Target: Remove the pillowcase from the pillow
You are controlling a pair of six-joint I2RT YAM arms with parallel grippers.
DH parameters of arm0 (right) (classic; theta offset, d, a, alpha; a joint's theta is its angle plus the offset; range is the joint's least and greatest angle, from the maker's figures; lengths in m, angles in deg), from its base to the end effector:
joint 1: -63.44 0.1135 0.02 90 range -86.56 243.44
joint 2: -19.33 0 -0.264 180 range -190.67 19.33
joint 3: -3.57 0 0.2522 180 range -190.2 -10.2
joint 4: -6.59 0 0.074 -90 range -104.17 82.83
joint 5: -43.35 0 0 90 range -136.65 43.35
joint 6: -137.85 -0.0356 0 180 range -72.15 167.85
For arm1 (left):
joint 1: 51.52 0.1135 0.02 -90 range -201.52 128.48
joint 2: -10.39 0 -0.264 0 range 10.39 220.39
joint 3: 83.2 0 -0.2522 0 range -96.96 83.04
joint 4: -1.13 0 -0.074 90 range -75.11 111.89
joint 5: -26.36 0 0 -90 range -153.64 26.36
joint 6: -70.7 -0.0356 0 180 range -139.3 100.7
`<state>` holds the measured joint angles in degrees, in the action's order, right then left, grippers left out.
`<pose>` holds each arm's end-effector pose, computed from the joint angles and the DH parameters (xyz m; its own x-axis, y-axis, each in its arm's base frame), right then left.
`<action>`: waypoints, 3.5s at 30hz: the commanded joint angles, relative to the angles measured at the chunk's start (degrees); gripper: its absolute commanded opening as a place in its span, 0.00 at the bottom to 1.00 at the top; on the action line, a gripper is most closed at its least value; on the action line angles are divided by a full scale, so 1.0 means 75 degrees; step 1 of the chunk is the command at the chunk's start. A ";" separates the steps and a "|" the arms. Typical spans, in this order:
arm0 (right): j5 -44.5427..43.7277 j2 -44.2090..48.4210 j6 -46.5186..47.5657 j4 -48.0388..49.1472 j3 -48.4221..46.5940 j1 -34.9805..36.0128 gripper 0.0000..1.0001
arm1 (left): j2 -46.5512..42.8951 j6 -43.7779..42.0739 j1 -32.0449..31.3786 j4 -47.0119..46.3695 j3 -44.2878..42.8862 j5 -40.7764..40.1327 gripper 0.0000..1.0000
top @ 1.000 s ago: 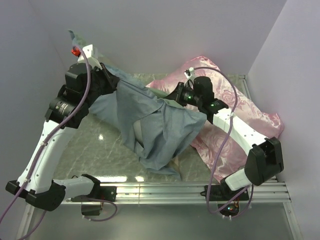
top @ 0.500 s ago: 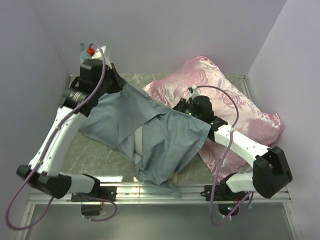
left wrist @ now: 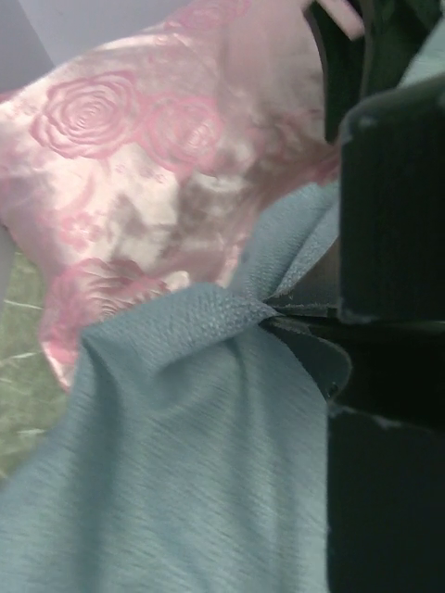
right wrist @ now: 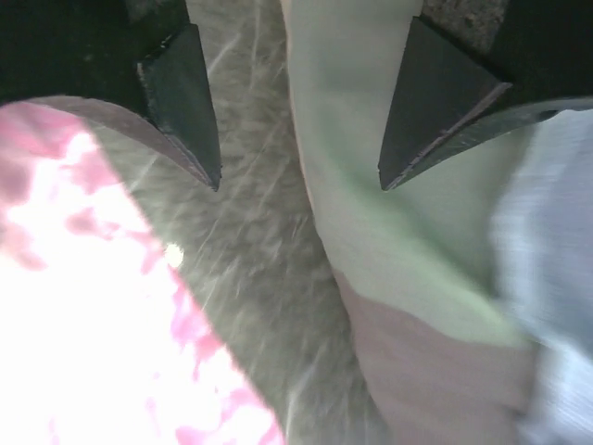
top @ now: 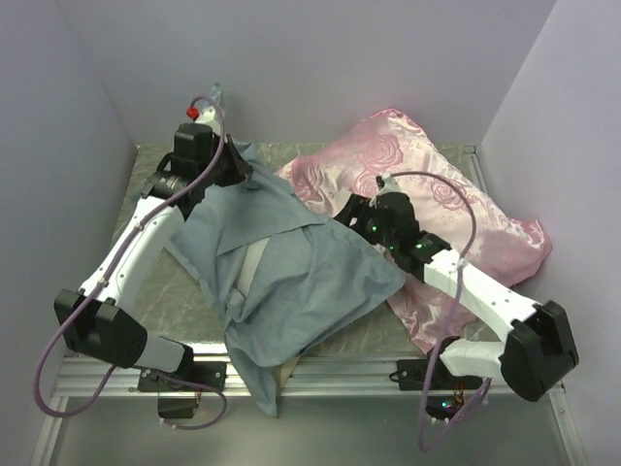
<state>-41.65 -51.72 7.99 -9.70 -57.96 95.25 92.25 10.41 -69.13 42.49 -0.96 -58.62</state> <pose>0.2376 0.1510 0.2738 -0.6633 0.3399 -0.6667 -0.2171 0.7652 0.6061 0.3079 -0.1010 0.3969 -0.5426 -0.3458 -0.7656 0.1241 0.8684 -0.4802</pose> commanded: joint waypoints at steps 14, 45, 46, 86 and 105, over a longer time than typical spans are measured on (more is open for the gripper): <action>-0.2564 0.0100 0.1084 -0.2934 -0.2548 0.2261 0.76 | -0.1072 0.1252 -0.0113 -0.2037 0.3007 0.0116 0.02; -0.4099 -0.1941 0.1049 -0.4034 -0.4154 0.3657 0.74 | -0.0732 0.2249 -0.0301 -0.3421 0.4650 -0.0095 0.02; -0.4192 -0.1906 0.1037 -0.4209 -0.4143 0.3657 0.70 | -0.0697 0.2284 -0.0301 -0.3421 0.4662 -0.0095 0.02; -0.4006 0.1645 -0.2443 -0.2019 0.2514 0.3797 0.64 | -0.1423 -0.0187 -0.1260 0.0312 0.1839 -0.1406 0.77; -0.4381 0.3191 -0.1787 -0.1832 0.2384 0.3868 0.59 | -0.0439 0.0572 -0.5293 0.1782 0.0910 -0.3165 0.67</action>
<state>-72.52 -29.64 -6.19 -24.69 -38.56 123.71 87.95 11.42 -107.33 55.01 3.67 -80.52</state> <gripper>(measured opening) 0.610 0.680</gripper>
